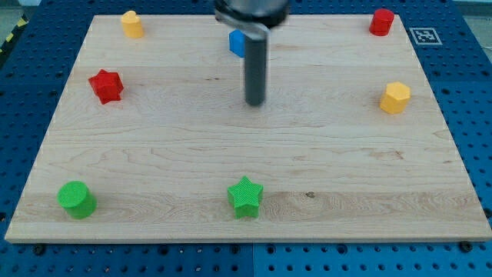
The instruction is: Slide the green star into the blue cube
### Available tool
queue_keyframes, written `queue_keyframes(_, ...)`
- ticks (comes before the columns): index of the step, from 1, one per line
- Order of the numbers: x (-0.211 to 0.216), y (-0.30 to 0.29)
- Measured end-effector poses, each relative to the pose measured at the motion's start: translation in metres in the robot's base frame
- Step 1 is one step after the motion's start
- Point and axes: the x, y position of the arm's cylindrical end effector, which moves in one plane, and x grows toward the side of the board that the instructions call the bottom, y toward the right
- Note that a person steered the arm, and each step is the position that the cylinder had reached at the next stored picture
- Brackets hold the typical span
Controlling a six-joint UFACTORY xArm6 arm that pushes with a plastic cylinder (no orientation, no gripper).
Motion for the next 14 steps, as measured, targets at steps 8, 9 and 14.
queue_keyframes(8, 0.179, -0.032)
queue_keyframes(9, 0.179, -0.042)
queue_keyframes(14, 0.103, -0.038)
